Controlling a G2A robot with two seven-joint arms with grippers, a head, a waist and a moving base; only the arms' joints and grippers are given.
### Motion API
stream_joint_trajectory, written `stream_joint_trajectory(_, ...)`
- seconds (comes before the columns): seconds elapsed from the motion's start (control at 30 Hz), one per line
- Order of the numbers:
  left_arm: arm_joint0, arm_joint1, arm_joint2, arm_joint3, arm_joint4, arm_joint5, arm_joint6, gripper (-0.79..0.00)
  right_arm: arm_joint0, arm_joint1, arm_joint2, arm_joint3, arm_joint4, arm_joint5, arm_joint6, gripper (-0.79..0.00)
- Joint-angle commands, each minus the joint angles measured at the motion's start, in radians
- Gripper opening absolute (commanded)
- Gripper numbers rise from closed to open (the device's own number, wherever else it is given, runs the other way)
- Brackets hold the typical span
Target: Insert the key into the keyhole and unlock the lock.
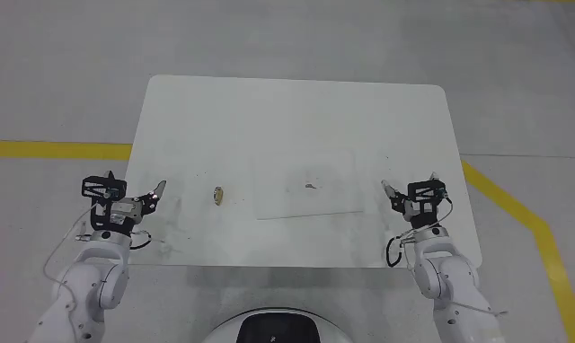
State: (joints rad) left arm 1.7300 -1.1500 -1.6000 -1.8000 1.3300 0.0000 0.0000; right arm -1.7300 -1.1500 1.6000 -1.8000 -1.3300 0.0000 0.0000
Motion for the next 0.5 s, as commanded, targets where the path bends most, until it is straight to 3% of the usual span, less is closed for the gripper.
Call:
stream_joint_trajectory(0.0,0.000,0.000,0.000,0.000,0.000,0.000,0.000,-0.001,0.000,0.000,0.000,0.000,0.000,0.000,0.000,0.000)
stream_joint_trajectory(0.37,0.000,0.000,0.000,0.000,0.000,0.000,0.000,-0.001,0.000,0.000,0.000,0.000,0.000,0.000,0.000,0.000)
stream_joint_trajectory(0.47,0.000,0.000,0.000,0.000,0.000,0.000,0.000,0.000,0.022,-0.001,-0.028,-0.021,-0.072,0.023,0.052,0.000)
